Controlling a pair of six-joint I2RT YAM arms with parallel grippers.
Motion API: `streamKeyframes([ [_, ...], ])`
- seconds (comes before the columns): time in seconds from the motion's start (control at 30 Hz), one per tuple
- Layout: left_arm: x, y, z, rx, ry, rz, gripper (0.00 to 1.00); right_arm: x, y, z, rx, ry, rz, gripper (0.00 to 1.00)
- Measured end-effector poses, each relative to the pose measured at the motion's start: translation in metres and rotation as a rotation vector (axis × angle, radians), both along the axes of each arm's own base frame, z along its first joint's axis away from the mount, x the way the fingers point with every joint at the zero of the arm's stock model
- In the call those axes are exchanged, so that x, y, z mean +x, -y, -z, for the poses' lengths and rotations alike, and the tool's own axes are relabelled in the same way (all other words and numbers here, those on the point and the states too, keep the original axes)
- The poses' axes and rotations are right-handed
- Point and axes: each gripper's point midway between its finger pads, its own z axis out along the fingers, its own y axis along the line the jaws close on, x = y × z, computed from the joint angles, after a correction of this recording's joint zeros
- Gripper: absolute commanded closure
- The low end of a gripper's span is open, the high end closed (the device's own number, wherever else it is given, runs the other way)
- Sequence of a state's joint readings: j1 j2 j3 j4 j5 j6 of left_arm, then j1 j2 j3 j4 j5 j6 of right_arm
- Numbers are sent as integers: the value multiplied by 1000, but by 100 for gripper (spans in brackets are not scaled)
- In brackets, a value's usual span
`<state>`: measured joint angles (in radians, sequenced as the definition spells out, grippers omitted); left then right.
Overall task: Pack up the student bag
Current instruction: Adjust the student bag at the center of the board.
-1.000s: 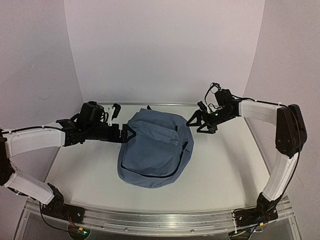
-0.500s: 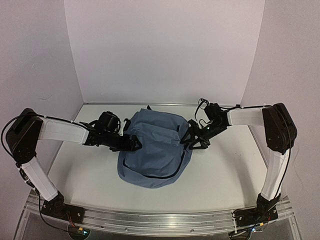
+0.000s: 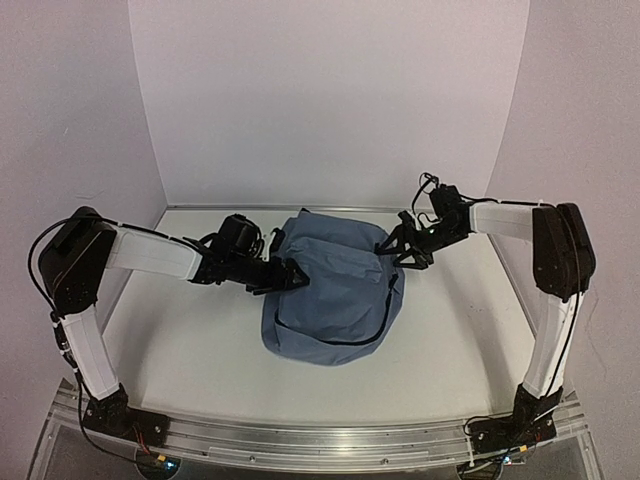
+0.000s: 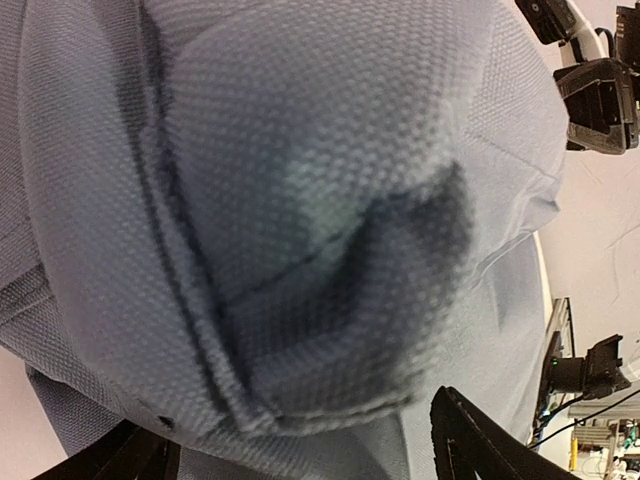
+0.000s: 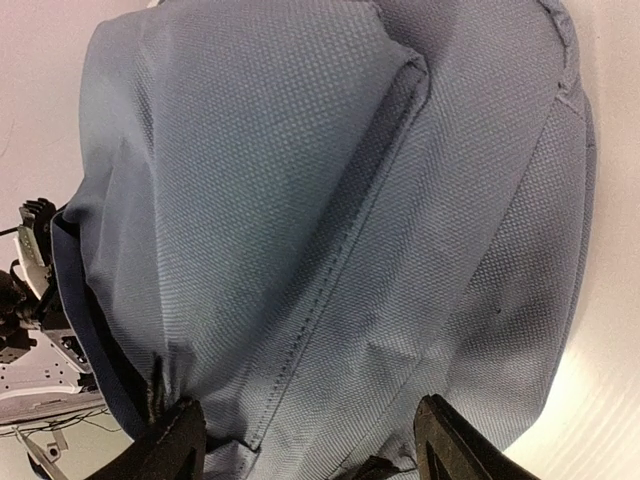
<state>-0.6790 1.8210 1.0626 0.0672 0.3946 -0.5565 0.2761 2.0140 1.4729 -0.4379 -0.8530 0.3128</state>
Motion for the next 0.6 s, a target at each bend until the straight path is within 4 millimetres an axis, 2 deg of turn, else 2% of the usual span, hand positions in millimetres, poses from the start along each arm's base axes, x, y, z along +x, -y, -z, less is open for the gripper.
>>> streamKeyframes([
  [0.23, -16, 26, -12, -36, 9, 44, 13, 27, -13, -22, 35, 62, 2, 27],
  [0.37, -28, 39, -16, -52, -2, 61, 6, 28, -16, -23, 57, 54, -4, 23],
  [0.43, -29, 40, -18, -53, -5, 52, 1, 27, -17, -25, 60, 58, -6, 19],
  [0.5, -30, 35, -20, -38, -2, 33, 0, 26, -16, -28, 57, 67, -6, 13],
  [0.6, -30, 20, -32, 8, 12, -15, 0, 23, -12, -45, 47, 110, -4, 4],
])
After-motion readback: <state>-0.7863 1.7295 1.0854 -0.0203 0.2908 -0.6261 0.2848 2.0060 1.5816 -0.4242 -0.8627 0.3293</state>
